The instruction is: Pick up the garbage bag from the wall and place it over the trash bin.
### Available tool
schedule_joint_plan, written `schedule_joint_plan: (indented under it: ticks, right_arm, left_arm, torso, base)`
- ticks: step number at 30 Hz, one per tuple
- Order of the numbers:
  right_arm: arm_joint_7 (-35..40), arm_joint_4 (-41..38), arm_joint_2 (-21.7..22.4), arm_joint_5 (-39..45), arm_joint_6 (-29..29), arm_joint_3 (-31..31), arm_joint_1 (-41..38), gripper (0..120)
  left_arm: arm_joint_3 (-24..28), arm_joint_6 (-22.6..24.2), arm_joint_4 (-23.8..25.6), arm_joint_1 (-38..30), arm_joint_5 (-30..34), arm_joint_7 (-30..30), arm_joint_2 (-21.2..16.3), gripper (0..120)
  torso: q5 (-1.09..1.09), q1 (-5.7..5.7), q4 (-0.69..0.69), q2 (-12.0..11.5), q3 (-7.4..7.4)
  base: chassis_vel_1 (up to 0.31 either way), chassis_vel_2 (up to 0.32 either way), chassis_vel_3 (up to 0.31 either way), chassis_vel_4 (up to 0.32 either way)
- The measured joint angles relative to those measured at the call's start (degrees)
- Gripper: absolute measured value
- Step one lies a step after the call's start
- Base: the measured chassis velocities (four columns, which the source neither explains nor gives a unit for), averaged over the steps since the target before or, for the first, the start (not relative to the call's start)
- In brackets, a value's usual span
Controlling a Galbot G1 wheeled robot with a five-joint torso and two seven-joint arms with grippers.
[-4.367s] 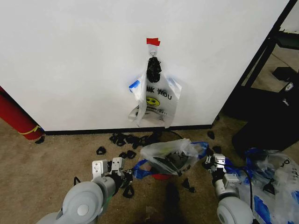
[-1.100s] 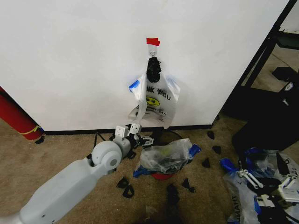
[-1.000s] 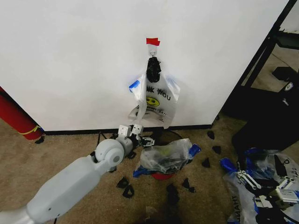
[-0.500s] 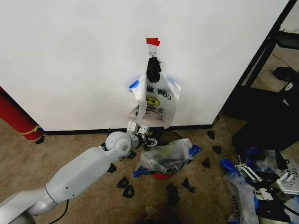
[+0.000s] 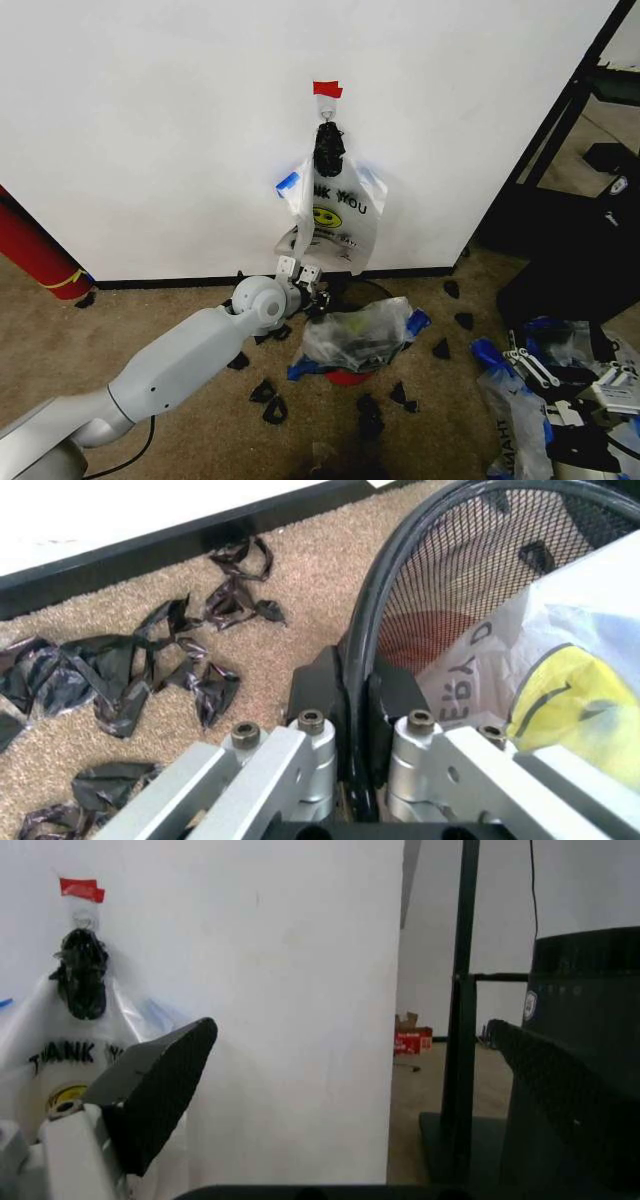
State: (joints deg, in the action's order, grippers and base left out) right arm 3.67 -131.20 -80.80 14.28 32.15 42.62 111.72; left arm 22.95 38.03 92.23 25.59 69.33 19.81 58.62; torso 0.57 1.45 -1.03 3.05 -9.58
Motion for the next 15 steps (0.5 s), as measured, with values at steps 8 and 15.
schedule_joint_plan:
  ticks: [8, 15]
  right_arm:
    - [0.4, 0.1, 0.5, -0.2, -0.9, -0.1, -0.7, 100]
    - [1.6, 0.8, 1.3, -0.5, -2.4, -0.6, -1.9, 100]
  left_arm:
    - [-4.4, -0.6, 6.7, 5.0, 4.5, 8.0, -1.5, 3]
    - [-16.3, -2.4, 15.8, 12.8, 12.9, 22.6, -2.7, 3]
  torso:
    - [0.01, 0.0, -0.02, 0.0, 0.0]
    - [0.0, -0.01, -0.01, 0.0, 0.0]
  base:
    - [0.0, 0.0, 0.0, 0.0]
    - [0.0, 0.0, 0.0, 0.0]
